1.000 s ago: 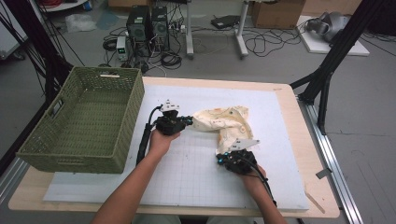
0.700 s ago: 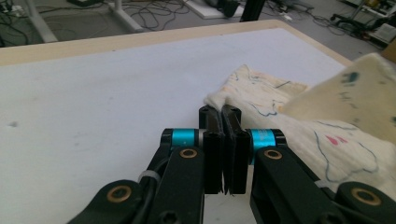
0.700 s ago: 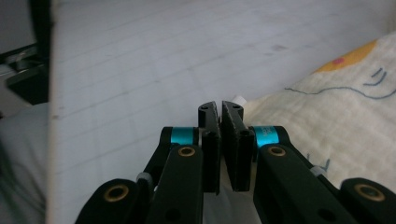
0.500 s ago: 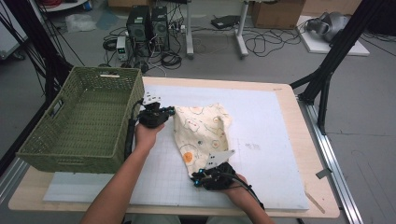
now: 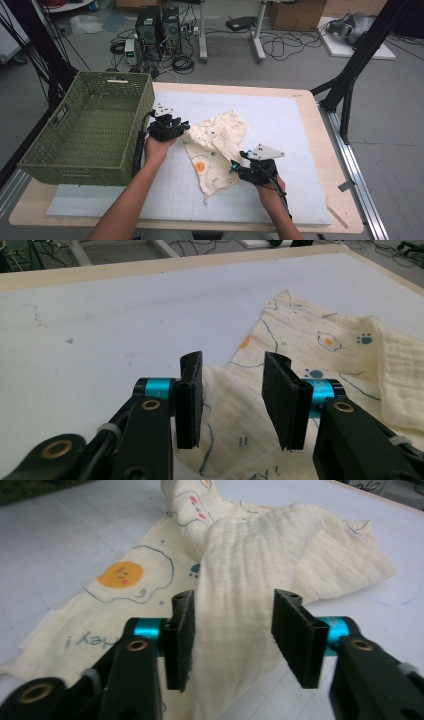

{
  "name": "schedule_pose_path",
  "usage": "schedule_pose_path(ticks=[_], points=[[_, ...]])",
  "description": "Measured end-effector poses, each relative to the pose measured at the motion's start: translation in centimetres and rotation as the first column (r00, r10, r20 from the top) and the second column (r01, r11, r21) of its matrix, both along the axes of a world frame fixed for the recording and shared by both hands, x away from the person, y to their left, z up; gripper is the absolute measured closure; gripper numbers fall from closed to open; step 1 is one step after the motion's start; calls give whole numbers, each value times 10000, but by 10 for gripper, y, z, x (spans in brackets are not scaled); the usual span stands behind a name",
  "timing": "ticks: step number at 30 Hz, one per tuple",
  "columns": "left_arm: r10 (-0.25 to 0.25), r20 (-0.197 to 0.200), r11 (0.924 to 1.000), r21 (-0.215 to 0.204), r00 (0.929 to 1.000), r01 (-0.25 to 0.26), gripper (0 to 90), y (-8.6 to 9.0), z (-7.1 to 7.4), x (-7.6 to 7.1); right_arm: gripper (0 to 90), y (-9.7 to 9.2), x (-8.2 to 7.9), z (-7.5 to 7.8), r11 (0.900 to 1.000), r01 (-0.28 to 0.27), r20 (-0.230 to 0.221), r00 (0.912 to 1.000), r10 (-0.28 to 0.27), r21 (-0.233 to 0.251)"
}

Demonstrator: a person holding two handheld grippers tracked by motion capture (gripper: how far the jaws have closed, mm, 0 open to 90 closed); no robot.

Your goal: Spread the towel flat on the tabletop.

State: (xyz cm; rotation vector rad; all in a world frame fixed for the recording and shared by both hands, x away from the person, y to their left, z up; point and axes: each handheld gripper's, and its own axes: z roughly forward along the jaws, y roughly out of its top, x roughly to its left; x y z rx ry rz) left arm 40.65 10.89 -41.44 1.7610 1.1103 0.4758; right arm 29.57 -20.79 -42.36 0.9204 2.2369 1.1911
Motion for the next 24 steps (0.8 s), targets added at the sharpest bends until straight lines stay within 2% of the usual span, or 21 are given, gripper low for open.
schedule_pose_path(ticks=[3,6,11,13,15,18,20,22,23,24], points=[[-30,-41,10000,22,10000,30,573,-1,-2,-1,737,0,4,-3,9992,262,-193,9995,-268,-315],[-93,-111,9999,61,9999,94,556,-3,-3,-2,889,-9,7,-7,9953,644,-411,9969,-675,-717],[-237,-18,9997,-91,9997,236,555,-4,-2,-4,896,-32,8,-5,9872,1453,-817,9852,-1505,-662],[-293,-28,9994,-202,9996,292,556,-4,-3,-5,807,-40,5,-1,9880,1531,-842,9844,-1544,-212],[-339,-36,9992,-206,9994,338,556,-2,-5,-6,707,-39,1,3,9935,1086,-562,9927,-1066,352],[-347,-2,9990,-291,9994,347,557,-1,-7,-8,558,-21,0,4,9987,202,-276,9994,-190,465],[-334,14,9990,-282,9994,335,557,-1,-7,-9,496,-7,0,1,9999,-34,-252,9997,38,167],[-346,7,9989,-308,9994,347,556,-1,-8,-10,482,7,2,-3,9990,-191,-116,9998,186,-413],[-386,0,9988,-297,9993,386,556,-1,-9,-10,513,12,3,-6,9956,-162,85,9998,170,-920],[-391,-14,9988,-287,9992,391,556,-1,-9,-10,623,16,3,-9,9888,-53,114,9999,71,-1493]])
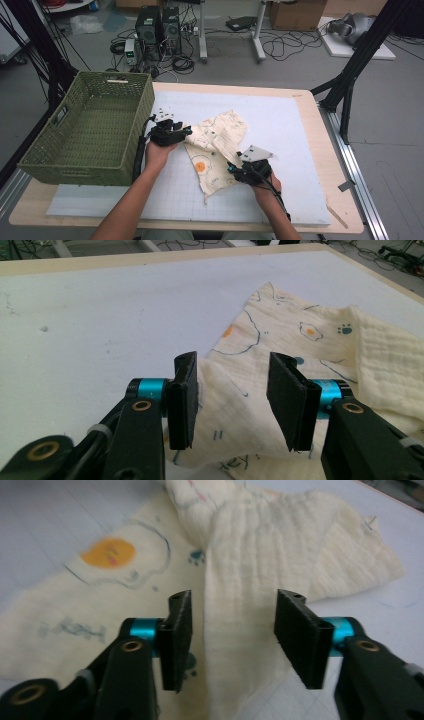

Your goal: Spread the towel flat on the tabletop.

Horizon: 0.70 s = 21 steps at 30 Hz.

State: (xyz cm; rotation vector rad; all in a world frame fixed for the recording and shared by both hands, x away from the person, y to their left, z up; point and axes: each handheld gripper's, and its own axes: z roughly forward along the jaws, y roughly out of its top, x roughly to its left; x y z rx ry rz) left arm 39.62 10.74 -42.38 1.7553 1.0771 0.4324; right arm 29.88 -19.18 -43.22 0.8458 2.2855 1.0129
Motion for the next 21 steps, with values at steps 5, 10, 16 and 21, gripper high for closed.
schedule_pose_path(ticks=[5,10,16,21], points=[[-53,53,10000,31,10000,53,557,0,1,-1,872,-17,3,1,9958,813,-338,9960,-827,-410],[-106,45,9999,20,9999,106,557,-3,-1,0,871,-55,-4,6,9793,2019,-923,9755,-1996,164],[-345,109,9994,47,9993,344,557,-10,-2,-2,791,-85,-8,-5,9487,3137,-1980,9281,-3152,-397],[-476,191,9989,53,9987,475,552,-10,1,-5,592,-94,-16,7,9258,3781,-1412,9164,-3746,-22]])
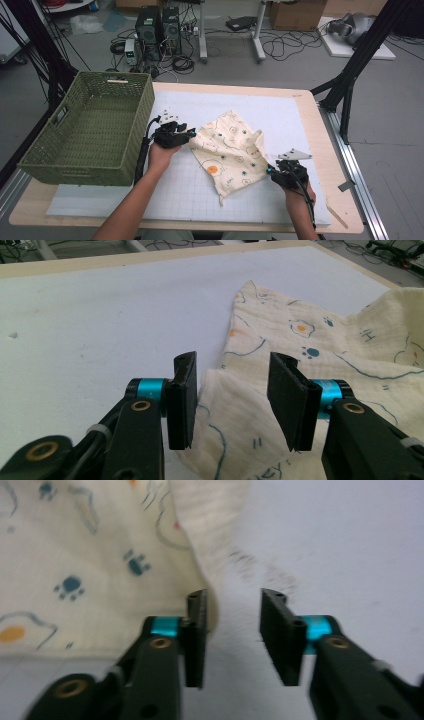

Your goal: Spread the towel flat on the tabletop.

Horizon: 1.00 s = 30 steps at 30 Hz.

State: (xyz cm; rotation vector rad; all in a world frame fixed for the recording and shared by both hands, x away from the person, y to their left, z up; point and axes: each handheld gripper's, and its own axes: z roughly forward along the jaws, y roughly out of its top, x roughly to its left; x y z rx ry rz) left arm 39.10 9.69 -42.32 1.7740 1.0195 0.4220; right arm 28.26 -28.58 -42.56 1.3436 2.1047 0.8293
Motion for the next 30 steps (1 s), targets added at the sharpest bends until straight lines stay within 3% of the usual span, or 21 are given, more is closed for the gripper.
schedule_pose_path(ticks=[2,4,8,12,15,17,20,22,23,25,30], points=[[-75,45,10000,10,10000,75,551,0,1,-2,513,-4,-2,10,9987,23,773,9970,-62,505],[-101,27,9999,59,9999,101,552,1,1,-3,483,-1,-1,19,9950,-473,1459,9887,340,885],[-144,48,9999,-21,9999,144,548,2,3,-5,473,14,12,26,9943,-850,1743,9820,726,648],[-297,20,9996,-24,9996,297,541,2,6,-7,498,10,40,17,9994,-322,1428,9893,299,142],[-494,-19,9988,52,9988,495,535,-1,7,-10,592,1,54,4,9994,-253,719,9971,234,252],[-660,5,9977,143,9978,660,535,-4,7,-12,642,-1,57,-4,9992,-385,282,9988,389,-123],[-778,87,9966,281,9969,776,535,-8,9,-15,698,-4,57,-15,9971,-509,-193,9986,499,-568],[-839,70,9961,282,9964,837,533,-9,9,-16,763,-11,55,-18,9990,-368,-175,9992,373,268],[-839,69,9961,287,9965,837,532,-9,10,-17,816,-12,53,-18,9987,-413,-199,9989,418,290],[-819,58,9962,308,9966,817,532,-9,10,-18,883,-12,49,-18,9981,-609,-223,9979,610,68],[-805,221,9966,163,9965,802,534,-5,12,-24,893,-22,34,-13,9974,-663,-607,9961,645,-283]])
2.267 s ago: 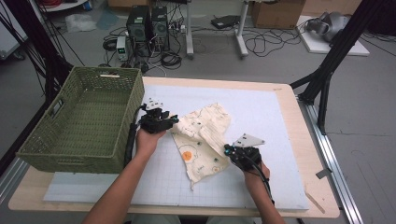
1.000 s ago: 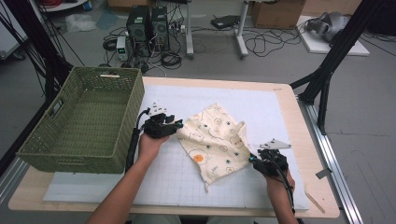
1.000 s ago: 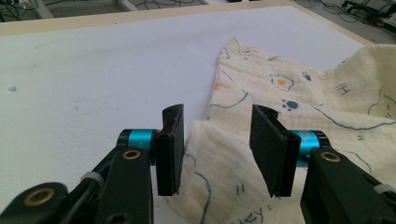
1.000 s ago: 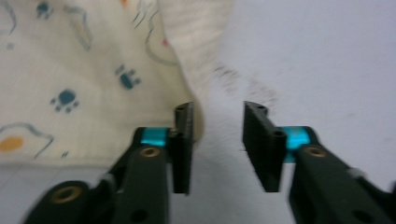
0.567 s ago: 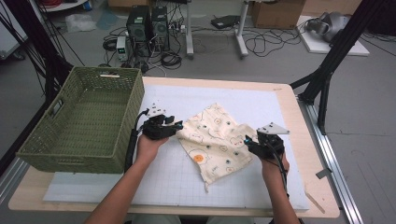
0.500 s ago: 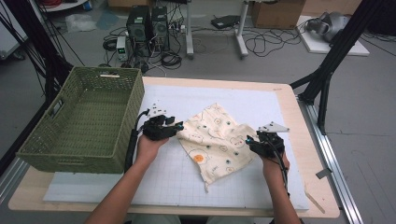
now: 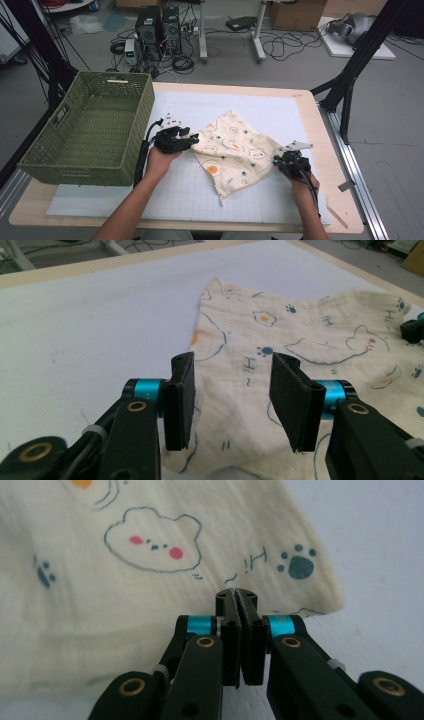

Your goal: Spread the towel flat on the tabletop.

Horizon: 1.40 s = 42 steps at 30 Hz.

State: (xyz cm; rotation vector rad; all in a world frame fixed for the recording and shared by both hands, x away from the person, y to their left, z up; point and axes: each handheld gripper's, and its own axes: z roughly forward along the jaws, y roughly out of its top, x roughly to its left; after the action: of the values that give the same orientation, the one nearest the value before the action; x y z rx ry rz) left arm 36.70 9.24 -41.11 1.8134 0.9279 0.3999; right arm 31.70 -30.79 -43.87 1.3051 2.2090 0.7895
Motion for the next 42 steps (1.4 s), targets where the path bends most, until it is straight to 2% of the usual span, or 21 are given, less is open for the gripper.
schedule_pose_path(ticks=[4,6,7,9,10,11,13,19,22,24,26,28,29,33,38,40,42], points=[[-97,-174,9999,65,9998,98,538,3,-7,-8,892,-7,-19,6,9978,52,-337,9994,-75,-668],[-243,-328,9997,90,9992,246,543,2,-12,-12,850,-11,-28,6,9990,-1,-237,9997,-9,-445],[-325,-377,9994,71,9988,328,547,1,-14,-14,763,-12,-31,7,9997,-43,-77,10000,41,-261],[-549,-475,9985,28,9974,551,551,-1,-17,-19,700,-15,-34,10,9991,-192,289,9994,180,388],[-675,-515,9977,18,9964,677,557,-3,-18,-22,651,-15,-34,12,9984,-161,545,9984,131,542],[-845,-613,9963,89,9945,852,563,-6,-18,-24,629,-15,-35,14,9974,-117,738,9973,65,704],[-1106,-512,9938,15,9925,1108,568,-12,-19,-31,601,-15,-35,17,9956,-113,1025,9947,17,932],[-1665,-483,9860,-113,9849,1662,573,-28,-18,-43,561,-12,-34,15,9958,-130,1056,9944,33,909],[-1478,-297,9889,-202,9886,1472,543,-32,-16,-44,546,-12,-35,16,9953,-99,1100,9939,-7,960],[-1298,-283,9915,-148,9911,1294,532,-31,-15,-43,544,-11,-35,17,9951,-154,1244,9922,31,975],[-1329,-419,9911,-133,9902,1325,533,-30,-16,-42,544,-10,-36,18,9934,-301,1303,9914,155,1109],[-1604,-656,9870,-98,9849,1601,535,-33,-18,-43,544,-7,-35,17,9942,-419,1309,9910,288,986],[-1874,-802,9822,-65,9790,1875,537,-38,-20,-44,541,-6,-35,17,9939,-440,1293,9911,307,1012],[-2521,-1107,9642,553,9614,2592,518,-59,-30,-47,538,-4,-33,16,9935,-414,1274,9915,277,1064],[-2783,-1253,9497,1121,9523,2923,480,-80,-37,-50,535,-6,-32,15,9930,-434,1276,9914,293,1095],[-2916,-1244,9382,1559,9484,3089,481,-85,-39,-52,531,-7,-32,14,9930,-400,1251,9918,259,1111],[-2973,-929,9289,2021,9503,3104,501,-87,-39,-55,528,-8,-32,13,9928,-377,1235,9921,236,1133]])
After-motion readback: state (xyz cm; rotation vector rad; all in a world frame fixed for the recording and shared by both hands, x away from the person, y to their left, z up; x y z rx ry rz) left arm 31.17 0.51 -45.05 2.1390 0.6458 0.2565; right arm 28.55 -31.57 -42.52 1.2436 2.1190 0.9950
